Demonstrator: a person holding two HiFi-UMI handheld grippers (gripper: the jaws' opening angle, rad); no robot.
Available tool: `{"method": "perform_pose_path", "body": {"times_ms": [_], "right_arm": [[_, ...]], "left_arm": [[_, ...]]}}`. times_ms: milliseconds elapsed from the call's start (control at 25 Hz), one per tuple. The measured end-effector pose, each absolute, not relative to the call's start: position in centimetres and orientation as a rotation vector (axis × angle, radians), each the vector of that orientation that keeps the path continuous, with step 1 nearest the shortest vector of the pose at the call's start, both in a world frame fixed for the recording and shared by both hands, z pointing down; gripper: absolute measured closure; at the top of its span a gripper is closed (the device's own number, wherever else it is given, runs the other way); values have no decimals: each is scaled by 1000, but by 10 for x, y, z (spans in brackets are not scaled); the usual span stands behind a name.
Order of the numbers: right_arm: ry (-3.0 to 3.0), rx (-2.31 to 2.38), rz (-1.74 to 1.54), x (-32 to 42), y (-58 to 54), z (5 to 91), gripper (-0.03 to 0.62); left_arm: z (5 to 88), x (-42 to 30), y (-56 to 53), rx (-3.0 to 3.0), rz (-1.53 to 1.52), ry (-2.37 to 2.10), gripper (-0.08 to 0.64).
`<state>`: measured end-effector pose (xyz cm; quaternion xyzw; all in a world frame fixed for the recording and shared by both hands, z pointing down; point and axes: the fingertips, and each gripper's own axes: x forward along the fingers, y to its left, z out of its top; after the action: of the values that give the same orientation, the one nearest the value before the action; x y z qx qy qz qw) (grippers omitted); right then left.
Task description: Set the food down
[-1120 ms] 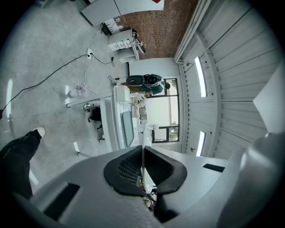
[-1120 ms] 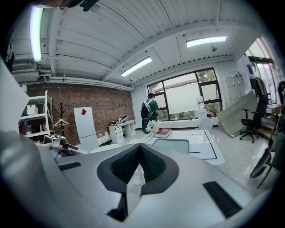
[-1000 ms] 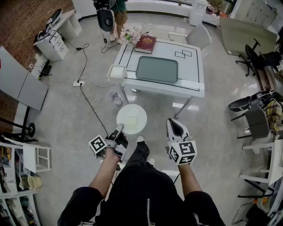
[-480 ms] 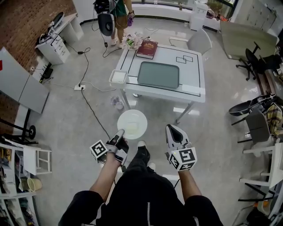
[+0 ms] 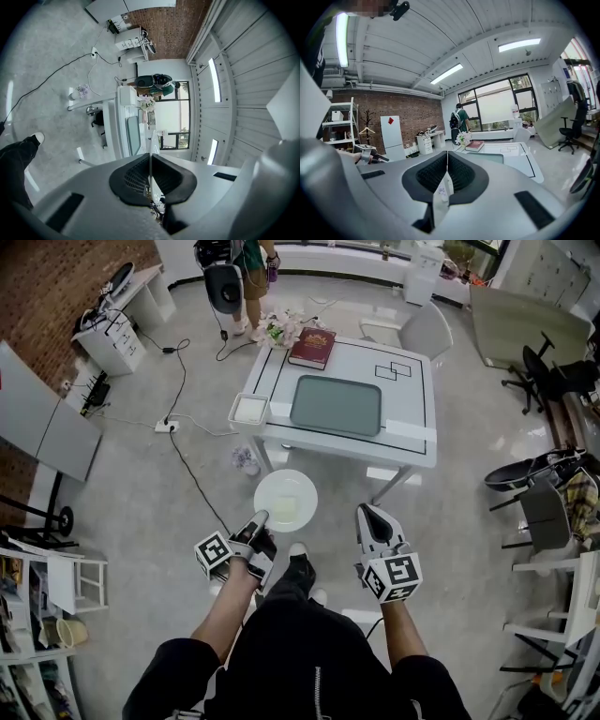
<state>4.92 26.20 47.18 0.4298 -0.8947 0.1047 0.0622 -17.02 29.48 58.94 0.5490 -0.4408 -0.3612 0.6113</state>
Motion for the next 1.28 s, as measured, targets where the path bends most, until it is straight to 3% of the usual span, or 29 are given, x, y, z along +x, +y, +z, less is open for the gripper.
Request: {"method": "perform_pose_path", "body": {"times_ms": [1000,1280], "right_arm": [[-2648,1313,319,-29,98,476,583],[-2611,1360,319,-19,76,478,583]], "left_arm": [[593,-208,114,1282,-788,-906,546],[599,-201,83,1291,-764,-879,546]]}}
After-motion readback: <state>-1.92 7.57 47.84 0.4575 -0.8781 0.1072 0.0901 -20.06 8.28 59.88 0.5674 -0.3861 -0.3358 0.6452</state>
